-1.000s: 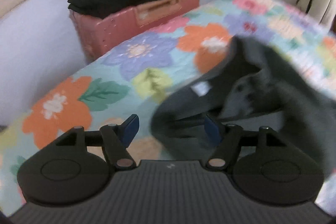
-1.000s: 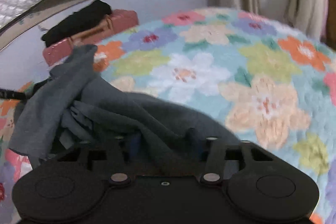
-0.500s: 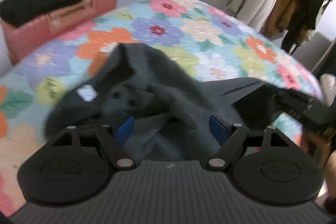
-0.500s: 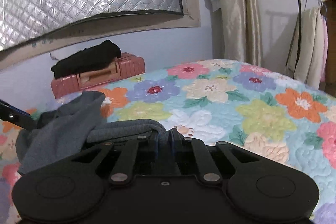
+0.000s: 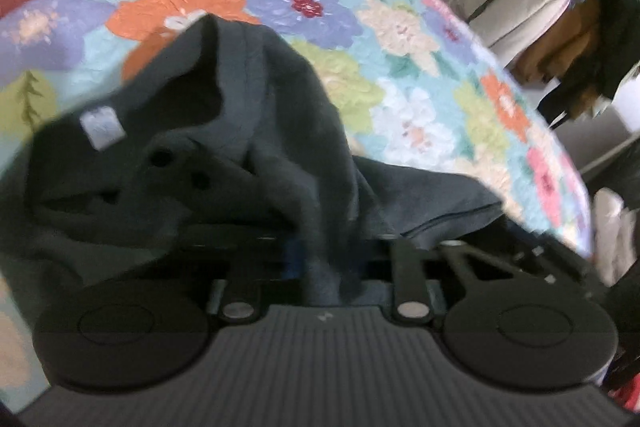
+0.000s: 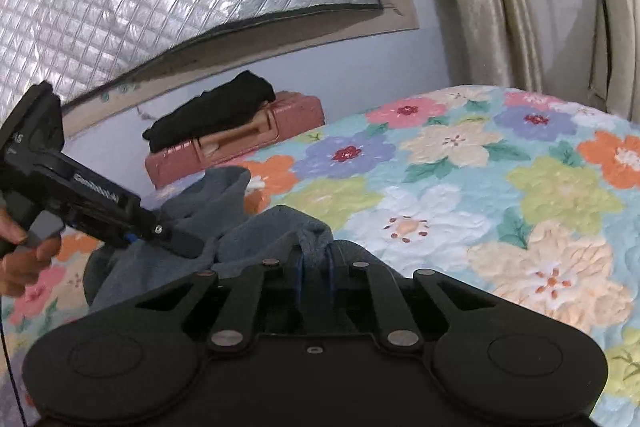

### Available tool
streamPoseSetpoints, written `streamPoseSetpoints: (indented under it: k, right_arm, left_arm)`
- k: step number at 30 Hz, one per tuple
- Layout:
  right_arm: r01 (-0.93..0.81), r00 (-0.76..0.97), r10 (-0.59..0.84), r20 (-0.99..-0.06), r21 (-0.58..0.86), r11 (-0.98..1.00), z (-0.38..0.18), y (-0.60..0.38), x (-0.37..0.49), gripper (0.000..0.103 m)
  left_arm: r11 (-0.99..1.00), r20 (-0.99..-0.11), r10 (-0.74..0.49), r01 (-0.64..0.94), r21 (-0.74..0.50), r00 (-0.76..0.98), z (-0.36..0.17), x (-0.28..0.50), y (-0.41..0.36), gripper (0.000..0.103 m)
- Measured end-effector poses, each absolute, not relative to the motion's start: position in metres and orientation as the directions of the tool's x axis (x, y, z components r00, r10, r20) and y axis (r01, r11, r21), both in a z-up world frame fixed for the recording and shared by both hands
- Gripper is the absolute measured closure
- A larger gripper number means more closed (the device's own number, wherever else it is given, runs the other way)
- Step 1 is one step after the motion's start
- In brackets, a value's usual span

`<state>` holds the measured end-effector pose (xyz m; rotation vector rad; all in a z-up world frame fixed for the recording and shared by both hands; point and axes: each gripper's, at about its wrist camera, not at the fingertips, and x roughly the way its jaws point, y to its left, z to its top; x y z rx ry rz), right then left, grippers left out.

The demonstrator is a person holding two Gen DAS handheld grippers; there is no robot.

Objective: Fold clothes

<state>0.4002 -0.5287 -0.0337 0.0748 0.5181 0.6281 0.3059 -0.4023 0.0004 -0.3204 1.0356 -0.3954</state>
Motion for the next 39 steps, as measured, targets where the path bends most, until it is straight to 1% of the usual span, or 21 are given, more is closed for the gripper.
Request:
streamPoseSetpoints:
  k: [2,4,9,13,15,17,20,21,23,24,25,26,27,28,29,30,31,32,33,36,39]
  right_arm:
    - [-0.537,0.702,0.564,-0.435,0.198,0.820,-0.032,-0.530,0.402,0.089]
    - [-0.529,0.715,0.549,-0.432,0.179,0.829,-0.029,-0.532,0.404,0.091]
    - [-0.522,0.742,0.527,-0.415,0.135,0.842,-0.021,-0.532,0.401,0.092]
    - [-0.513,0.750,0.531,-0.394,0.160,0.843,-0.011,-0.535,0.400,0.092]
    - [-0.511,0.755,0.540,-0.372,0.182,0.840,-0.004,-0.533,0.406,0.092]
    - [-0.510,0.758,0.553,-0.347,0.214,0.833,0.000,-0.529,0.417,0.092]
    - [-0.476,0.747,0.565,-0.351,0.312,0.823,-0.001,-0.527,0.435,0.092]
    - [-0.470,0.745,0.564,-0.356,0.321,0.822,-0.003,-0.527,0.434,0.092]
    - [-0.458,0.755,0.535,-0.379,0.279,0.844,-0.006,-0.527,0.429,0.092]
    - [-0.451,0.759,0.518,-0.394,0.254,0.855,-0.007,-0.528,0.428,0.092]
    - [-0.445,0.763,0.500,-0.409,0.229,0.866,-0.008,-0.528,0.427,0.092]
    - [-0.442,0.763,0.494,-0.416,0.222,0.869,-0.009,-0.530,0.427,0.092]
    - [-0.441,0.759,0.500,-0.416,0.237,0.866,-0.010,-0.533,0.428,0.092]
    - [-0.439,0.756,0.504,-0.416,0.249,0.863,-0.012,-0.535,0.431,0.092]
    - [-0.437,0.755,0.505,-0.419,0.253,0.863,-0.015,-0.535,0.434,0.092]
    - [-0.437,0.752,0.504,-0.424,0.253,0.863,-0.017,-0.536,0.438,0.092]
    - [-0.436,0.750,0.502,-0.430,0.248,0.865,-0.020,-0.536,0.442,0.092]
    - [-0.436,0.748,0.501,-0.435,0.247,0.865,-0.022,-0.536,0.444,0.092]
    - [-0.437,0.744,0.503,-0.439,0.250,0.864,-0.025,-0.536,0.445,0.092]
    - [-0.433,0.750,0.500,-0.432,0.250,0.866,-0.027,-0.538,0.449,0.092]
    - [-0.414,0.781,0.477,-0.403,0.237,0.879,-0.023,-0.545,0.448,0.093]
  left_arm:
    - [0.889,-0.757,-0.455,0.183,-0.420,0.469,0.010,0.306,-0.399,0.095]
    - [0.893,-0.744,-0.446,0.194,-0.406,0.497,0.024,0.307,-0.395,0.095]
    - [0.874,-0.710,-0.465,0.147,-0.463,0.529,0.041,0.312,-0.379,0.095]
    - [0.882,-0.695,-0.457,0.186,-0.433,0.555,0.048,0.310,-0.375,0.095]
    - [0.870,-0.686,-0.474,0.174,-0.461,0.551,0.048,0.315,-0.372,0.095]
    - [0.849,-0.682,-0.492,0.122,-0.515,0.541,0.045,0.327,-0.368,0.095]
    - [0.836,-0.677,-0.509,0.116,-0.537,0.532,0.041,0.337,-0.369,0.095]
    - [0.836,-0.678,-0.511,0.121,-0.535,0.528,0.039,0.340,-0.371,0.095]
    - [0.825,-0.695,-0.533,0.116,-0.553,0.483,0.029,0.344,-0.373,0.095]
    - [0.818,-0.703,-0.546,0.111,-0.564,0.455,0.023,0.346,-0.374,0.091]
    - [0.818,-0.720,-0.550,0.099,-0.567,0.423,0.017,0.348,-0.375,0.075]
    - [0.822,-0.741,-0.548,0.083,-0.564,0.387,0.010,0.350,-0.378,0.050]
    - [0.828,-0.756,-0.544,0.087,-0.554,0.364,0.005,0.350,-0.381,0.042]
    - [0.835,-0.765,-0.540,0.106,-0.540,0.350,0.001,0.348,-0.385,0.039]
    - [0.841,-0.775,-0.535,0.126,-0.526,0.337,-0.003,0.346,-0.389,0.039]
    - [0.847,-0.783,-0.531,0.155,-0.509,0.325,-0.006,0.344,-0.394,0.039]
    - [0.853,-0.786,-0.522,0.185,-0.488,0.330,-0.007,0.341,-0.398,0.049]
    - [0.856,-0.782,-0.517,0.213,-0.472,0.348,-0.007,0.338,-0.402,0.083]
    - [0.849,-0.768,-0.528,0.253,-0.465,0.362,-0.005,0.337,-0.405,0.098]
    - [0.862,-0.731,-0.497,0.362,-0.355,0.468,0.019,0.336,-0.418,0.097]
    - [0.860,-0.657,-0.509,0.357,-0.364,0.556,0.053,0.349,-0.419,0.097]
